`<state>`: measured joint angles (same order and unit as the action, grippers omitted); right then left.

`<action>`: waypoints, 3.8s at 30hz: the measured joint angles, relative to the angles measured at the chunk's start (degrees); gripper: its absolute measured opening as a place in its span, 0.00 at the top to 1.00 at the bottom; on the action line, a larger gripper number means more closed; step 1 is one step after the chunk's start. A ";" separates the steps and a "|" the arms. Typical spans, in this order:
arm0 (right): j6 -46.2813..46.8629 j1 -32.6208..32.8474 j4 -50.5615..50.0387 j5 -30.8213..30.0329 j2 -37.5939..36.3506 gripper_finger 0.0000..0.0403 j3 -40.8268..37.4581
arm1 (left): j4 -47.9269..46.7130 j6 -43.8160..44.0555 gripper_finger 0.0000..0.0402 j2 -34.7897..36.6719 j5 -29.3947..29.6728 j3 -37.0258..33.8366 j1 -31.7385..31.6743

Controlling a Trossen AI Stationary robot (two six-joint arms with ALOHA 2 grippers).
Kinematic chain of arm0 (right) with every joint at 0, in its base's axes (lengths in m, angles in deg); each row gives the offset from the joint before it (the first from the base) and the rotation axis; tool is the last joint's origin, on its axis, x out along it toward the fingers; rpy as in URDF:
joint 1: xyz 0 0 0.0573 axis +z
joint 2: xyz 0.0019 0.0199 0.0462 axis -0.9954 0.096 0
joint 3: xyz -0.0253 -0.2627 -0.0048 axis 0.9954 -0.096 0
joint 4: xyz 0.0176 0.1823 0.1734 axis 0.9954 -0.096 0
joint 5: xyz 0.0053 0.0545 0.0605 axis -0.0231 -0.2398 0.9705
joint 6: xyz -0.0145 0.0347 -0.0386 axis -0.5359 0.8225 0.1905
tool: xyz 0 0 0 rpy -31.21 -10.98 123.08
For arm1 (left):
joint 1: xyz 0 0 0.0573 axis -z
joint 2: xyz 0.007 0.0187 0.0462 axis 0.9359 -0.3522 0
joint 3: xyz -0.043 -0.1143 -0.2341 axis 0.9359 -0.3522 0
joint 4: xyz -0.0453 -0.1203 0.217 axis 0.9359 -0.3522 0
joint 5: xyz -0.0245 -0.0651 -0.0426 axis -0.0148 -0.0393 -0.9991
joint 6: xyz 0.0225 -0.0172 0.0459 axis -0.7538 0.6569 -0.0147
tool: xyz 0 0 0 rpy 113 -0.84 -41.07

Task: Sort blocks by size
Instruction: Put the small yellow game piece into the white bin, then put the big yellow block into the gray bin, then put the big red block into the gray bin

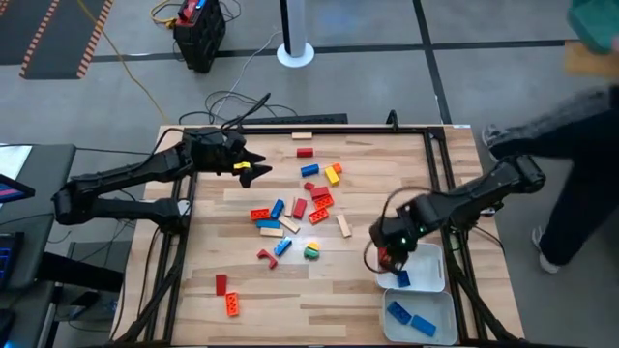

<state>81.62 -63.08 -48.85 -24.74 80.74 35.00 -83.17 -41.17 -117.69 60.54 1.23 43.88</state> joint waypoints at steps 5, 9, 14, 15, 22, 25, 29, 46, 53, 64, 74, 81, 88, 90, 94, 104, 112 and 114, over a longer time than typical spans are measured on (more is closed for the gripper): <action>6.53 2.03 3.91 -0.90 1.05 0.61 -2.78 | 0.50 -0.66 0.34 -0.11 -1.62 0.00 0.00; 7.01 1.65 2.45 -0.23 0.30 0.56 -1.81 | 0.42 -0.61 0.34 -0.12 -3.41 0.00 0.00; 5.20 -1.12 0.16 -1.72 -1.86 0.52 0.40 | 0.31 -0.23 0.34 -0.14 -3.83 0.00 0.00; 4.48 -1.98 0.08 -2.33 -2.19 0.52 0.80 | 0.31 0.09 0.34 -0.14 -3.83 0.00 0.00; -5.27 -11.61 1.59 -12.28 -2.31 0.51 5.24 | 0.33 2.03 0.34 -0.14 -4.25 0.00 1.34; -13.11 -16.59 3.97 -14.58 -0.69 0.51 6.10 | 0.20 2.35 0.34 -0.14 -2.83 0.00 2.95; -28.82 -21.83 10.38 -14.72 3.16 0.51 6.42 | -0.91 3.86 0.34 -0.14 0.21 0.00 4.54; -42.39 -42.41 18.28 -13.20 25.80 0.27 16.03 | -3.84 13.37 0.34 -0.14 13.89 0.02 15.55; -39.77 -42.86 16.72 -17.30 35.39 0.27 27.07 | -5.77 14.00 0.34 -0.14 15.54 0.02 16.92; -38.09 -42.23 14.54 -19.87 42.22 0.30 28.89 | -10.06 12.48 0.34 2.30 15.56 0.04 16.92; -41.05 -38.40 12.67 -22.59 42.35 0.45 28.87 | -14.17 11.36 0.34 5.73 18.32 0.04 16.92; -48.93 -37.45 9.22 -25.14 42.32 0.67 28.87 | -13.62 11.32 0.34 5.91 20.41 0.04 16.73; -51.21 -37.56 7.54 -24.51 39.33 0.70 28.56 | -13.56 11.43 0.34 5.90 20.56 0.04 16.41; -52.23 -37.53 7.08 -24.46 36.86 0.72 28.52 | -13.63 11.44 0.34 5.87 20.53 0.04 16.41; -54.39 -37.37 5.42 -24.21 29.88 0.80 28.76 | -13.46 10.55 0.34 5.87 20.66 0.04 16.36; -46.26 -33.41 1.10 -18.48 17.18 0.96 28.67 | -12.91 1.73 0.34 5.87 21.99 0.04 15.27; -37.51 -33.04 -1.94 -18.83 9.70 0.69 28.22 | -11.51 0.50 0.34 5.87 19.03 0.04 13.87; -34.02 -34.59 -1.71 -19.21 9.57 0.60 26.81 | -10.86 0.50 0.34 5.86 18.71 0.04 13.86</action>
<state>47.59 -97.67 -50.56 -43.95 90.31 61.80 -94.03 -40.67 -111.83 79.25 1.27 57.74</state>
